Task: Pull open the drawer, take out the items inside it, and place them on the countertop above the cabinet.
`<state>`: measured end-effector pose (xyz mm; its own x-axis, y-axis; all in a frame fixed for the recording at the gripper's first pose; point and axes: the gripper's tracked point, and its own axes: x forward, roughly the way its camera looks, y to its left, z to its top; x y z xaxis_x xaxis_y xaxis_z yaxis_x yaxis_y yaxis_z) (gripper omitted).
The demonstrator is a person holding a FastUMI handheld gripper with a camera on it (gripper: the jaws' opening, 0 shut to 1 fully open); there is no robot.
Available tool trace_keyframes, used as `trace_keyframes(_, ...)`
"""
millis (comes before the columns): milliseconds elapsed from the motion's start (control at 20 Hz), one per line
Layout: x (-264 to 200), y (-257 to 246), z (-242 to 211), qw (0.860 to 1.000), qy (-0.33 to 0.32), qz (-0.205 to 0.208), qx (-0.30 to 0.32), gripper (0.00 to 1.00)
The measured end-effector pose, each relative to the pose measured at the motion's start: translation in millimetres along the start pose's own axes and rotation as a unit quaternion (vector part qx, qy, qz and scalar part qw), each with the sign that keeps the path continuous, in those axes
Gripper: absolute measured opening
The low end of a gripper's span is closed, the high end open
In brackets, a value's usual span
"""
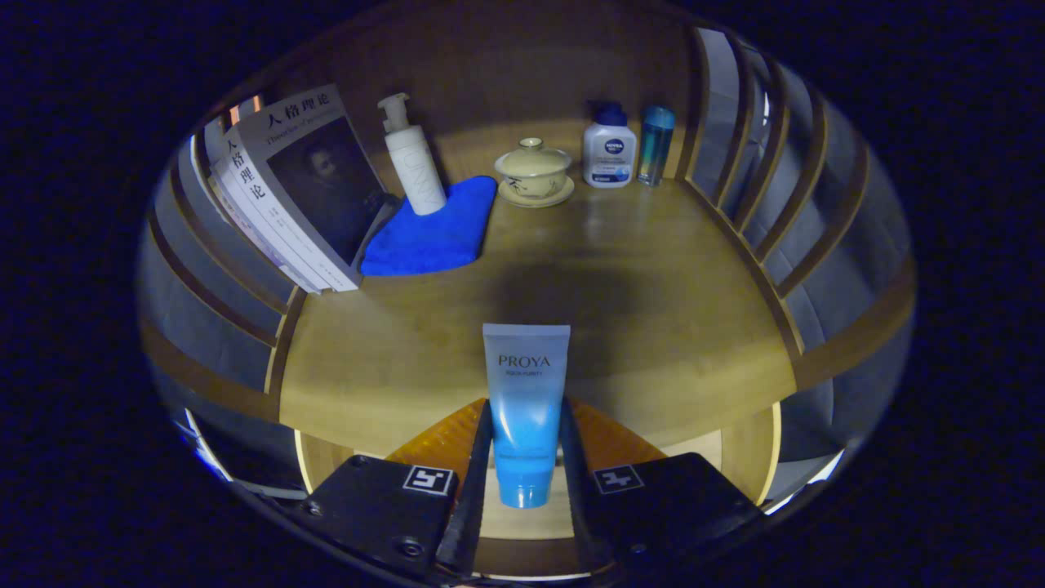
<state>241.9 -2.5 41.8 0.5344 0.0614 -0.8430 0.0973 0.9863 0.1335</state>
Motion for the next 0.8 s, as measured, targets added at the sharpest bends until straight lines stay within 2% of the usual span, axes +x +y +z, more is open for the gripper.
trace_keyframes(300,12.9,-4.4,18.9,0.999,-0.016,-0.025,-0.029,0.49)
trace_keyframes(400,20.0,-2.6,19.2,0.999,-0.015,-0.021,-0.028,0.48)
trace_keyframes(600,35.0,-6.8,18.3,0.999,-0.027,-0.018,-0.039,0.53)
trace_keyframes(800,35.4,-13.4,21.9,0.997,-0.066,-0.033,-0.021,0.59)
